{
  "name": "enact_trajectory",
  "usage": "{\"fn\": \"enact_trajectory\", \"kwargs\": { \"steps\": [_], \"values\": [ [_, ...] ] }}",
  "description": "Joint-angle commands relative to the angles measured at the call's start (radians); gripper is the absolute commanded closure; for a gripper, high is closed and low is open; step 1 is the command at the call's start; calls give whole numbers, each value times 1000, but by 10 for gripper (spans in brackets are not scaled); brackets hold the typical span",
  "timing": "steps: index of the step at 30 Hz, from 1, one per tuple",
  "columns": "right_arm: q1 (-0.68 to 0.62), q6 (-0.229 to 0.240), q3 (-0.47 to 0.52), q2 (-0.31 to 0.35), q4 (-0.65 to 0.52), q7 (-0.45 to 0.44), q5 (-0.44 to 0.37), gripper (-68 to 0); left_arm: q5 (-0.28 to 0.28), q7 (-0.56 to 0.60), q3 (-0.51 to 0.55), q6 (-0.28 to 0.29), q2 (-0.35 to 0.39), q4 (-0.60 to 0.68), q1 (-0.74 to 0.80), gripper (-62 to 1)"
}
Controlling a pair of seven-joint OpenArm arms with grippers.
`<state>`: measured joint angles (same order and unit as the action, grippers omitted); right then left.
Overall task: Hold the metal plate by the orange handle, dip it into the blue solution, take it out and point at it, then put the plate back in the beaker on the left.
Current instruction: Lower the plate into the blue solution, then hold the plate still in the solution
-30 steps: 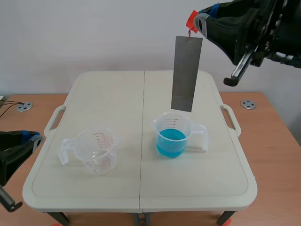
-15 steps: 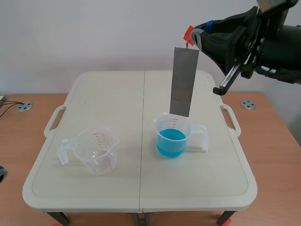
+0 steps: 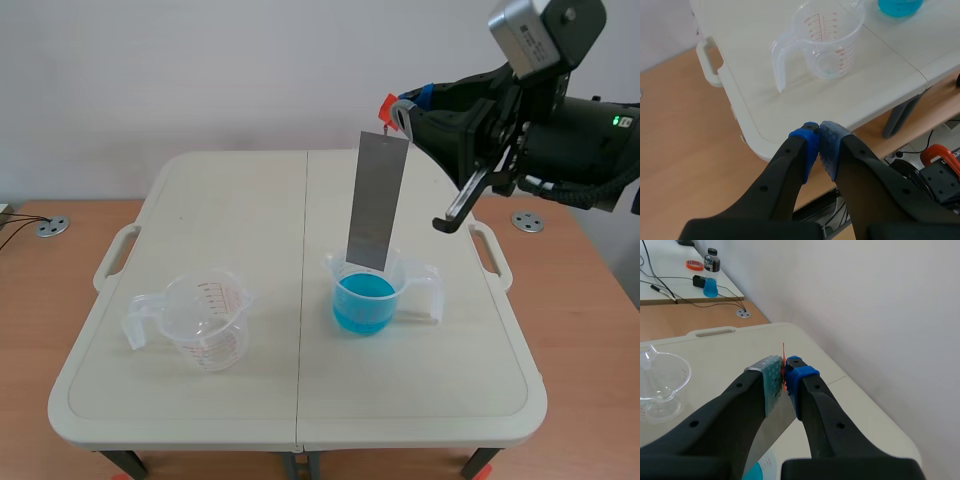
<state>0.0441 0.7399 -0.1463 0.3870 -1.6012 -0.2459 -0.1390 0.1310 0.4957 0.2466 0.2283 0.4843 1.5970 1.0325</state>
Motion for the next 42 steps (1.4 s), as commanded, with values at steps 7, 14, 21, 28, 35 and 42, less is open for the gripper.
{"fn": "enact_trajectory", "kwargs": {
  "steps": [7, 14, 21, 28, 35, 42],
  "values": [
    [41, 6, -10, -33, 63, -61, 61, -13, -20, 18, 12, -2, -24, 21, 19, -36],
    [70, 6, -46, -34, 137, -91, 66, -12, -20, 17, 12, -2, -24, 21, 17, -36],
    [73, 6, -51, -64, 209, -113, 109, -12, -20, 18, 12, -2, -24, 21, 17, -36],
    [73, 6, -72, -82, 270, -130, 140, -12, -20, 17, 12, -1, -24, 21, 17, -36],
    [72, 6, -80, -82, 288, -142, 163, -12, -20, 17, 12, -1, -24, 21, 17, -36],
    [72, 6, -80, -82, 288, -142, 163, -12, -20, 17, 12, -1, -24, 21, 17, -36]
  ]
}}
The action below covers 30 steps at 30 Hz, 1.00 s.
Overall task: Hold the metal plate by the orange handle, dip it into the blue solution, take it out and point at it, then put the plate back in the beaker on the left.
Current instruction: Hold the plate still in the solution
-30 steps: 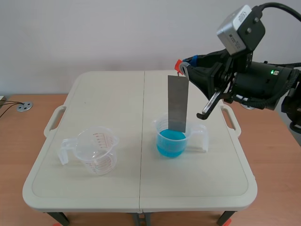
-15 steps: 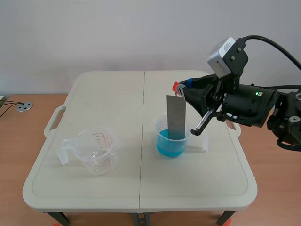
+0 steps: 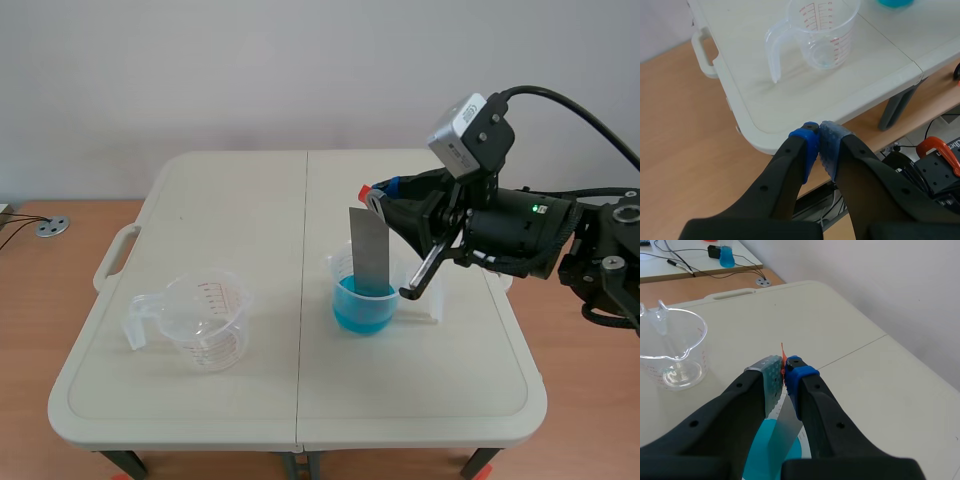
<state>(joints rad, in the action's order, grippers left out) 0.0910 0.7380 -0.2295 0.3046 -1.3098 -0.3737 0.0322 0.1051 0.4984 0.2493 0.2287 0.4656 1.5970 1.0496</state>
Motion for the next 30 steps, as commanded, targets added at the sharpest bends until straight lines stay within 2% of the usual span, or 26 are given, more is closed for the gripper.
{"fn": "enact_trajectory", "kwargs": {
  "steps": [1, 30],
  "values": [
    [26, 8, 3, 0, -3, -14, -8, -12, 6, 14, 10, -2, -5, 21, 0, -36],
    [26, 8, 4, 0, -3, -19, 10, -12, 6, 6, 9, 2, -5, 21, -3, -36]
  ]
}}
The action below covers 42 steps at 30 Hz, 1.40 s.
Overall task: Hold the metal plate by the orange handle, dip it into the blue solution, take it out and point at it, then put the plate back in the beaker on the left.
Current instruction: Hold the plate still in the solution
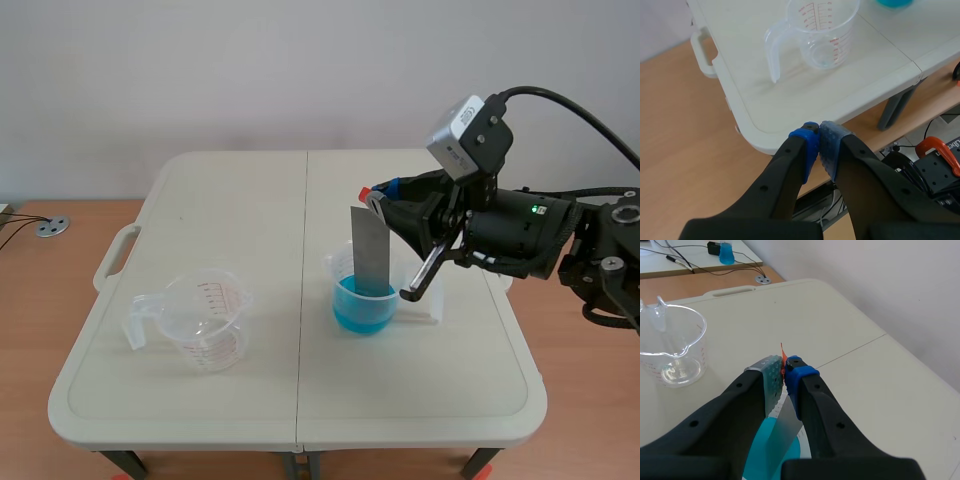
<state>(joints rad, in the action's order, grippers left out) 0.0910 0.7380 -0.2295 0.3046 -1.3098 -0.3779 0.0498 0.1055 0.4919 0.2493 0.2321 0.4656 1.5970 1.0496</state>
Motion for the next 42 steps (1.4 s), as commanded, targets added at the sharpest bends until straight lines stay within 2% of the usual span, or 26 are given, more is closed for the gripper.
{"fn": "enact_trajectory", "kwargs": {
  "steps": [1, 42],
  "values": [
    [26, 8, 4, 0, -3, -14, -7, -12, 6, 12, 9, -2, -5, 21, -3, -36],
    [26, 8, 4, 1, -3, -31, -7, -13, 6, 12, 9, -1, -5, 21, -3, -36]
  ]
}}
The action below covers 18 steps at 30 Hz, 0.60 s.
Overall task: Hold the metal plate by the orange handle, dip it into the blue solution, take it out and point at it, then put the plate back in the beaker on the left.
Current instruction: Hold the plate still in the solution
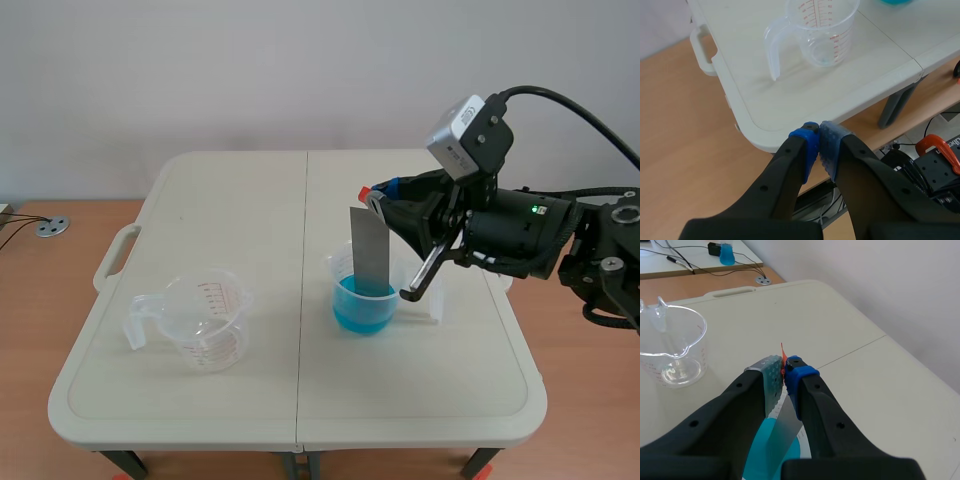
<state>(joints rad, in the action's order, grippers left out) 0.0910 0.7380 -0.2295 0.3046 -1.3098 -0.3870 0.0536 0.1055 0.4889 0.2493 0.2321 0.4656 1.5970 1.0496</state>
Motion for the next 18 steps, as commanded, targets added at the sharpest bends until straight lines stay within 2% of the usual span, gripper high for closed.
{"fn": "enact_trajectory", "kwargs": {
  "steps": [1, 11, 18],
  "values": [
    [26, 8, 4, 1, -4, -25, -11, -13, 6, 15, 9, -1, -5, 21, -3, -36],
    [26, 8, 8, 12, -7, -80, -11, -13, 6, 13, 9, -1, -5, 21, -3, -36],
    [26, 8, 8, 40, -55, -99, -12, -13, 6, 12, 9, -1, -5, 21, -3, -36]
  ]
}}
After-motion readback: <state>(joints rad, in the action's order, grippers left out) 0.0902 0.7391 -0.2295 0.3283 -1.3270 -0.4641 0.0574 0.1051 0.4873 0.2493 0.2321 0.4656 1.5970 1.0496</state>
